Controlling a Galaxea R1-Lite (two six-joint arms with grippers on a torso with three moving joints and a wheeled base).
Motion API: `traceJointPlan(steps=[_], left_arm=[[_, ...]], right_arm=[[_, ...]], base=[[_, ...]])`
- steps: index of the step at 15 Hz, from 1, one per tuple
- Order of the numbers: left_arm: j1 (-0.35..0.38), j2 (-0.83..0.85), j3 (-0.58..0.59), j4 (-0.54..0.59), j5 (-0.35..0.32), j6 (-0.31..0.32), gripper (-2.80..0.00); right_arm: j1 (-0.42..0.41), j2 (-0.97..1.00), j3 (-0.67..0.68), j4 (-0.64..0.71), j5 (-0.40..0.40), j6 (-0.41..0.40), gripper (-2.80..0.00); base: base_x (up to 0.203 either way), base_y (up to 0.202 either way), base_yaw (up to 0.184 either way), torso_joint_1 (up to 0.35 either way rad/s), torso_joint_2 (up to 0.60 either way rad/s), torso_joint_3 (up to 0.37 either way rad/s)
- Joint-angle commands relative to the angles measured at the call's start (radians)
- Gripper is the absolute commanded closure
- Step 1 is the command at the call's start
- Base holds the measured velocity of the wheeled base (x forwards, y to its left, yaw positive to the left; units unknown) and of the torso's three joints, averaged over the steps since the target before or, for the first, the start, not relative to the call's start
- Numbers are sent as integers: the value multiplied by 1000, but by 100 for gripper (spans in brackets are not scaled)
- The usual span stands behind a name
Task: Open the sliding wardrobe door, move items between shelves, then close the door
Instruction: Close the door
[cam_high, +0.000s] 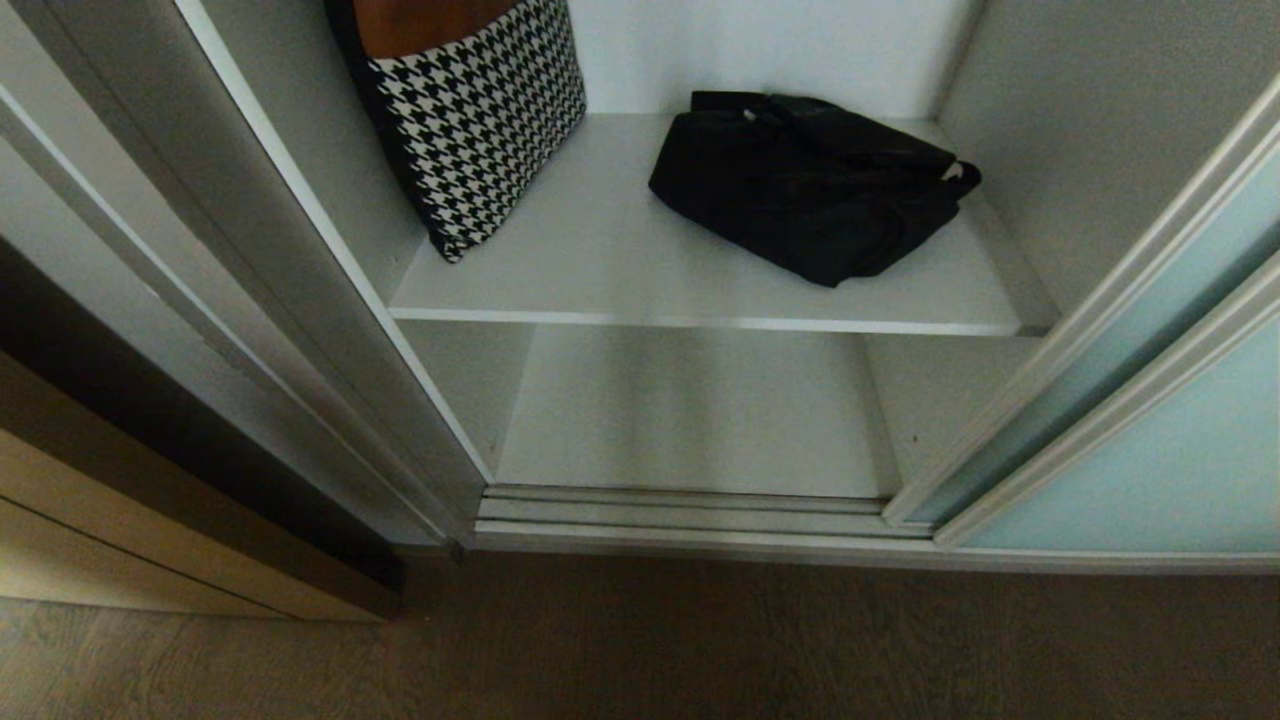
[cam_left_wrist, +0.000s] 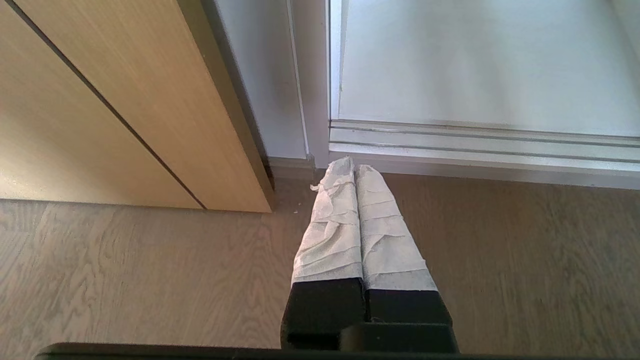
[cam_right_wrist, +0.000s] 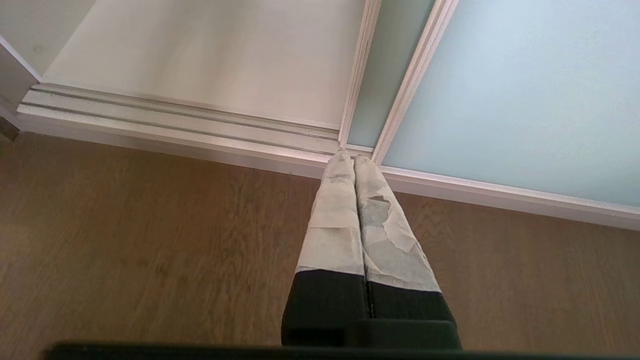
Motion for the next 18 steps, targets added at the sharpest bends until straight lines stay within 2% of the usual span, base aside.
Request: traceJointPlan(steps=[1,5,7,10,13,18], left_arm=[[0,2,0,0,0,0,0],[0,2,0,0,0,0,0],[0,2,0,0,0,0,0],[0,2,0,0,0,0,0],[0,2,0,0,0,0,0],[0,3,0,0,0,0,0]], right_arm=[[0,0,2,3,0,5,0],[0,-1,-14,0,0,9,0],[1,3,-98,7,14,24,0],[0,71,-335,40,38,63,0],[1,207,-629,110,14,72,0],[4,431,-1059,339,-12,71,0]], base=[[0,0,0,0,0,0],[0,0,0,0,0,0],[0,0,0,0,0,0],[0,0,0,0,0,0],[0,0,0,0,0,0],[0,0,0,0,0,0]])
